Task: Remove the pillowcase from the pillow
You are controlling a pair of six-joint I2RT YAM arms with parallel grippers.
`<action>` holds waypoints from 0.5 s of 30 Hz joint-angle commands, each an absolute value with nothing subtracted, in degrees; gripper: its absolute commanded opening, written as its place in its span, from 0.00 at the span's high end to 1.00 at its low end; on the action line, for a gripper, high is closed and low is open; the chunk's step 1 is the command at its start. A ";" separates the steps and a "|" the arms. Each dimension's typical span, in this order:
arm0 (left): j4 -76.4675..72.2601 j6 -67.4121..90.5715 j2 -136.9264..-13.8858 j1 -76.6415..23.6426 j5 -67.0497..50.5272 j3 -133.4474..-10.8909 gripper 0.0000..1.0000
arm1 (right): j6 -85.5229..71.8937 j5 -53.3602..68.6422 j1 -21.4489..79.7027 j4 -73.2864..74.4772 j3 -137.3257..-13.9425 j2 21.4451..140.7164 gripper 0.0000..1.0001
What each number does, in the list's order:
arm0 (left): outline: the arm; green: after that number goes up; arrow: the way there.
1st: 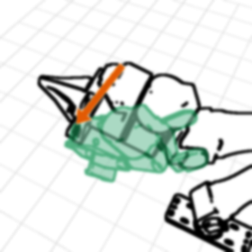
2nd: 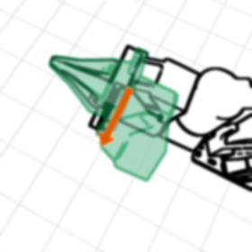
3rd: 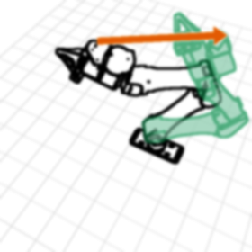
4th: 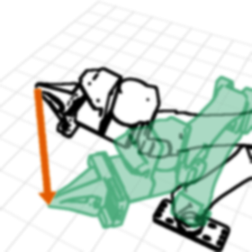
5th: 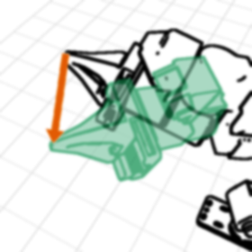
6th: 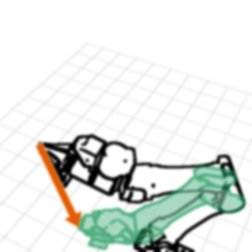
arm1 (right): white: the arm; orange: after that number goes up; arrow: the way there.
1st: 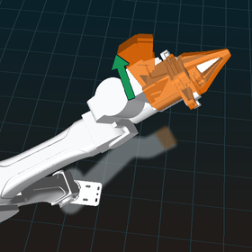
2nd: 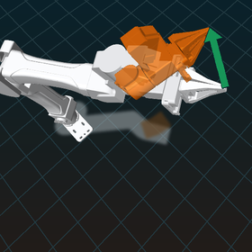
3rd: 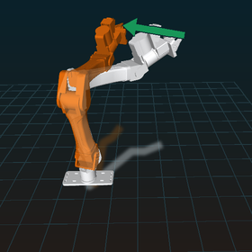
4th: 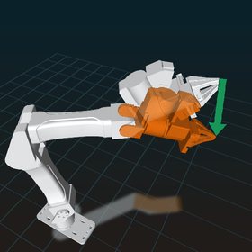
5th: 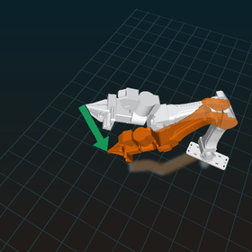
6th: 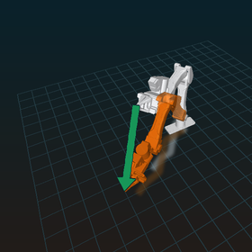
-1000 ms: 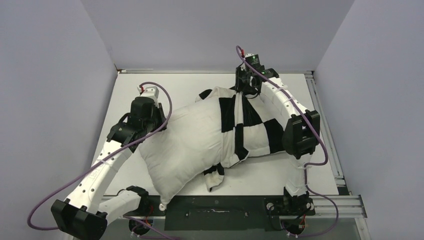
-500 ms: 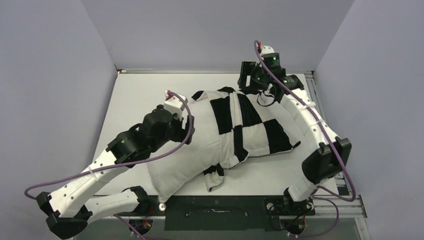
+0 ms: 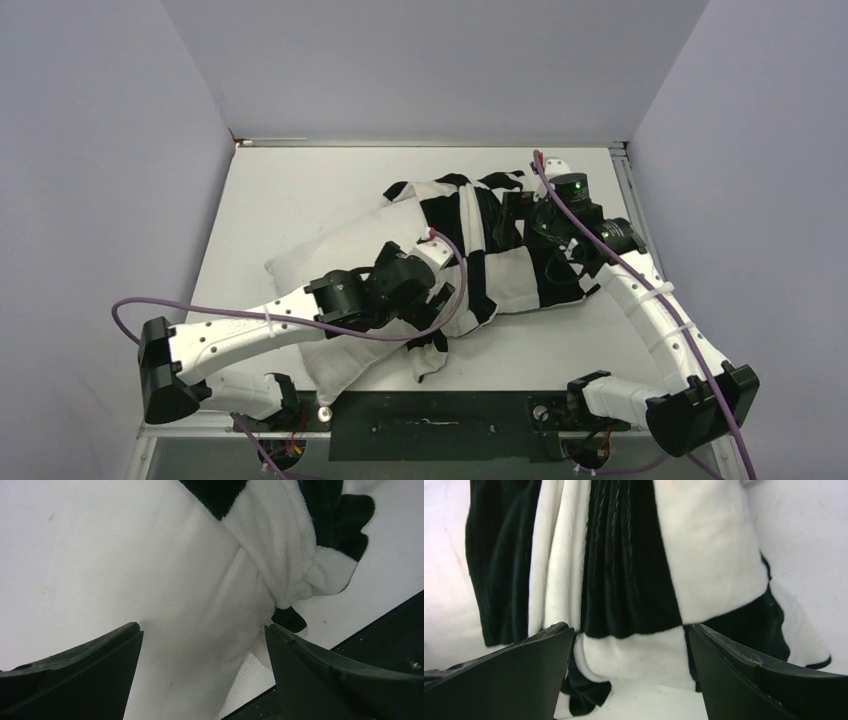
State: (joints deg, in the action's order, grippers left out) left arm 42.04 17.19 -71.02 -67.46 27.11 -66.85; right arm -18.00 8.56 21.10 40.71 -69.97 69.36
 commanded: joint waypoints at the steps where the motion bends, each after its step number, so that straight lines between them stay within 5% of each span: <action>1: 41.88 19.40 -75.24 -67.85 28.54 -66.60 0.04 | -17.40 15.40 21.61 42.13 -64.44 63.63 0.10; 11: 40.49 24.25 -85.54 -65.13 29.47 -64.38 0.01 | -16.14 27.53 21.97 44.71 -53.72 59.52 0.10; 15: 37.91 24.48 -85.84 -62.32 26.22 -63.38 0.21 | -16.72 28.84 22.45 43.77 -50.37 59.36 0.10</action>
